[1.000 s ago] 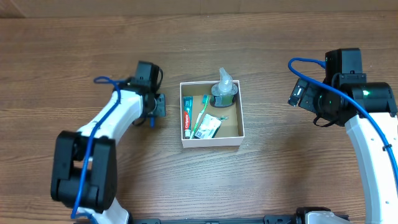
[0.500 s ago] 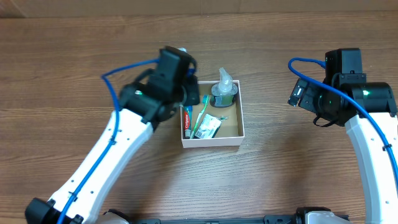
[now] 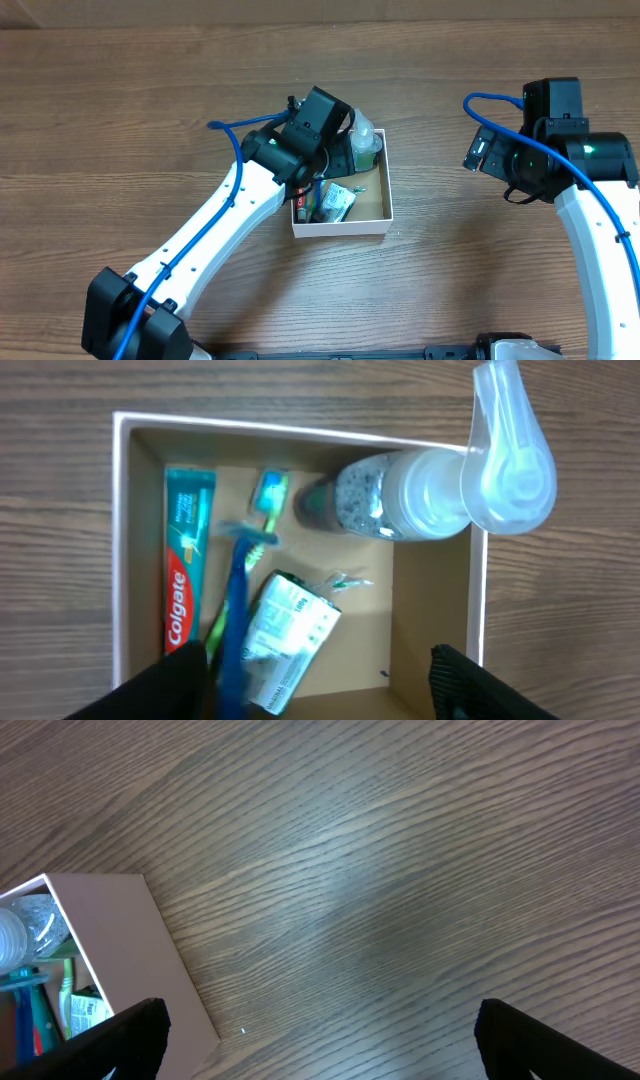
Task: Pack container
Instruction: 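Carry the razor right and release it into the box, then raise the left gripper up and away to the left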
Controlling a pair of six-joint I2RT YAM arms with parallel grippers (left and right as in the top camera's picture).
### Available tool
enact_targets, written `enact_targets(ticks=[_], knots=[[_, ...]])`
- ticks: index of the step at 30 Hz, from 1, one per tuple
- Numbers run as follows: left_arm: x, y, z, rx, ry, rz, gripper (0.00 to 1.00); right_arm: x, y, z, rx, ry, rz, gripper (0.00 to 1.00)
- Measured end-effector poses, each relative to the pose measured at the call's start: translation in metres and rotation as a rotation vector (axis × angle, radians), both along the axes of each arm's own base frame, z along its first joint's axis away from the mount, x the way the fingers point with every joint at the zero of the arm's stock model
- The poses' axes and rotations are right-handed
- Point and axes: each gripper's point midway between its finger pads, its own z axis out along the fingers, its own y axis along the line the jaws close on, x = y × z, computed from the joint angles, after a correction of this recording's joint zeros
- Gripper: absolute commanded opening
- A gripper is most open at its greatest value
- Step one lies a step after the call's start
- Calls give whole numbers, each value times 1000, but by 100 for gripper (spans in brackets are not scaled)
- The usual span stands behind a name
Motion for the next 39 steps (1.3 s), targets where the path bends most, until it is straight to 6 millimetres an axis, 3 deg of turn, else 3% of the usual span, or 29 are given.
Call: enact_targets(ticks=[4,5,6,8,10,14,16,20,39], knots=[[10,26,25,8,-36,21,82,0,0,0,0,-1,0,100],[15,39,37,3,-53,47,89,0,0,0,0,0,0,100],[20,55,51,0,-75,77,100,0,0,0,0,0,-1,100],[32,103,84,-4,-147,175,100,0,0,0,0,0,0,100],[30,146,96,10,-151,269,100,0,0,0,0,0,0,100],[18,218,91,60,-85,438,100,0,0,0,0,0,0,100],[12,234,87,69,-53,480,100,0,0,0,1,0,0,100],[9,247,85,73,-42,515,100,0,0,0,0,0,0,100],[9,247,85,74,-42,513,100,0,0,0,1,-1,0,100]])
